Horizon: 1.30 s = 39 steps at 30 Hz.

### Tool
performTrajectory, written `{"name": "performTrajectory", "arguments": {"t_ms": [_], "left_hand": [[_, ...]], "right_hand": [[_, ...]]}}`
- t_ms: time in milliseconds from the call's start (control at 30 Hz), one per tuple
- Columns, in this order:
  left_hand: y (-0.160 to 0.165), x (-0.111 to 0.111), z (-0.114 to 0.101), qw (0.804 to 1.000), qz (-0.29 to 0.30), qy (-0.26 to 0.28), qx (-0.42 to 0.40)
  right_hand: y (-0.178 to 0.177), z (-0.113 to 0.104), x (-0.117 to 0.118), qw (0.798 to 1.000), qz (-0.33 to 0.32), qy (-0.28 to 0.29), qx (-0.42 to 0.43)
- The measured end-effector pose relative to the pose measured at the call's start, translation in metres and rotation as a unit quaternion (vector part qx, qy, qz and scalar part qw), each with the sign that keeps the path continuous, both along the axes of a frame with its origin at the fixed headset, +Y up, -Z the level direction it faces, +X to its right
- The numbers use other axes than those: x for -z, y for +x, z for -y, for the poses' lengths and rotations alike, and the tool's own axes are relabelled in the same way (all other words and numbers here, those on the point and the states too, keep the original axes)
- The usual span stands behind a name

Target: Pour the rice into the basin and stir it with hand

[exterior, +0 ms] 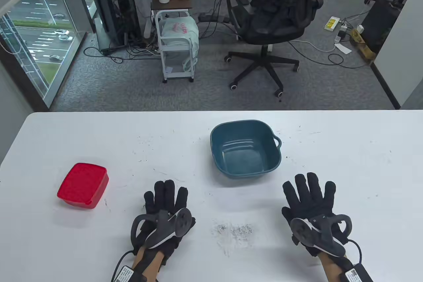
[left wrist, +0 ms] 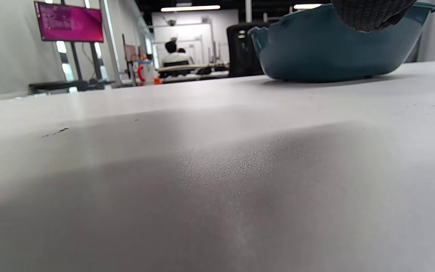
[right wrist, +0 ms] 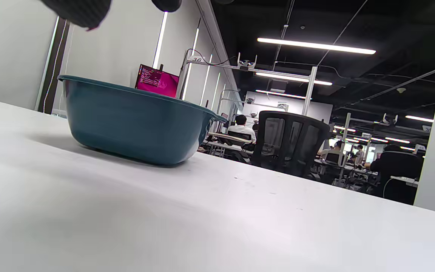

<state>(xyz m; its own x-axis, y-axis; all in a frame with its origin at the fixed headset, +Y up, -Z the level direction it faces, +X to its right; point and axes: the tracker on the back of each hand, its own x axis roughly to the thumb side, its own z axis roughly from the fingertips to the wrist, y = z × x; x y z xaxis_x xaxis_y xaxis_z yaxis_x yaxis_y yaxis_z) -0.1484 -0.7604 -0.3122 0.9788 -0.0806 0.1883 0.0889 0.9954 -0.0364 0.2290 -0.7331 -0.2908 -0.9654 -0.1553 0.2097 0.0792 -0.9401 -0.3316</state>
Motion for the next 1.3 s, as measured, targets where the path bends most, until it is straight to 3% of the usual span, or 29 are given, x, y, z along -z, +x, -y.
{"name": "performTrajectory", "arguments": {"t_ms": [533, 800, 900, 1067, 1200, 1300], "left_hand": [[0.0, 0.001, 0.002, 1.0, -0.002, -0.01, 0.002], [-0.012, 0.0, -0.009, 1.0, -0.022, 0.015, -0.015], [-0.018, 0.009, -0.02, 0.999, -0.034, 0.026, 0.001], [-0.069, 0.035, -0.053, 0.992, -0.095, 0.057, 0.056], [-0.136, 0.061, -0.068, 0.98, -0.175, 0.03, 0.086], [-0.192, 0.077, -0.066, 0.969, -0.243, 0.004, 0.039]], "right_hand": [[-0.003, 0.003, 0.002, 0.999, -0.001, -0.046, 0.022], [-0.006, 0.003, 0.002, 0.998, -0.001, -0.06, 0.028], [-0.005, 0.003, 0.001, 0.997, -0.001, -0.065, 0.038], [0.003, 0.0, -0.002, 0.996, 0.005, -0.072, 0.053], [0.007, -0.001, 0.001, 0.993, 0.003, -0.087, 0.082], [0.007, 0.001, 0.003, 0.992, 0.007, -0.098, 0.078]]}}
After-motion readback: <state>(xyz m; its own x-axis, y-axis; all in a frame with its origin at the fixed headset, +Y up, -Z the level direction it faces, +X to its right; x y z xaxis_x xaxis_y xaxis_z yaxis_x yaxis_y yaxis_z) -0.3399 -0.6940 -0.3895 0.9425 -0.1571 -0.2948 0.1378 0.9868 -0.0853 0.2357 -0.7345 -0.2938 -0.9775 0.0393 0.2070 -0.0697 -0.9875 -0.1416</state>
